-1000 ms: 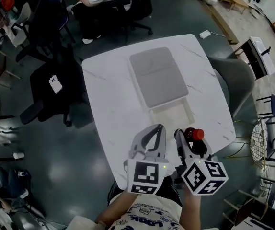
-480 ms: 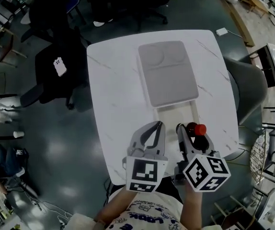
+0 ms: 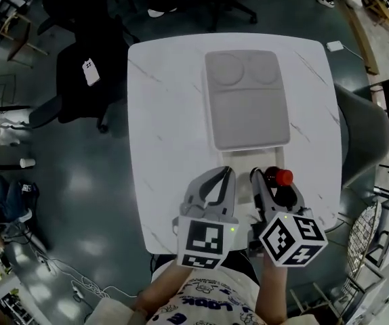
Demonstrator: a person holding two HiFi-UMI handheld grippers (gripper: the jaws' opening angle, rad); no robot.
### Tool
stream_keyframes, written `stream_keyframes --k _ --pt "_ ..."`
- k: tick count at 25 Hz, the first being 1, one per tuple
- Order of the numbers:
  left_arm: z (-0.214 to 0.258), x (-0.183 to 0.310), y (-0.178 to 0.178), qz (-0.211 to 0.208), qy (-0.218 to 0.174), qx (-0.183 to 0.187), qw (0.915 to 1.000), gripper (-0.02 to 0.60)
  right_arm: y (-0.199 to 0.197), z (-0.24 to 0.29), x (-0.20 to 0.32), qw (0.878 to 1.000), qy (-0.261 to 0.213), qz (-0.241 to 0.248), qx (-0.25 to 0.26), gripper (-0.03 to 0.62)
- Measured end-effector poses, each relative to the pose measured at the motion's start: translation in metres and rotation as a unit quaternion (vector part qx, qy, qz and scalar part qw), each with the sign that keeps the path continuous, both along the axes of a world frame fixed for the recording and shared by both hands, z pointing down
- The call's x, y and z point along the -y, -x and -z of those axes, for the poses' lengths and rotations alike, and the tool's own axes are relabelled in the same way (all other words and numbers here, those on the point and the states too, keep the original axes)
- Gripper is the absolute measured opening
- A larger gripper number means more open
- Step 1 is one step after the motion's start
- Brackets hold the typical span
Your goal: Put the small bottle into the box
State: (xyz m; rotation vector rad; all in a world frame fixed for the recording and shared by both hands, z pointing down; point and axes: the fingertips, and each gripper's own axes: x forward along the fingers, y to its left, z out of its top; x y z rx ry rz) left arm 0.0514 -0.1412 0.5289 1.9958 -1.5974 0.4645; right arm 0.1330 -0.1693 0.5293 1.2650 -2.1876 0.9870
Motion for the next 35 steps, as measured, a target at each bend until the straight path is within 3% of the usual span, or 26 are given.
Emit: stream_keyframes --k 15,35 --pt "-0.028 0.004 -0.011 0.032 0.031 -0.001 0.9990 0.020 0.000 -0.037 0.009 0.999 0.031 0.043 -0.007 0.229" --pt "-0.042 0.001 -0.005 0.060 0.042 -0.003 0.9973 0.020 0.006 -0.069 0.010 0.994 0.074 0.068 -0.049 0.229"
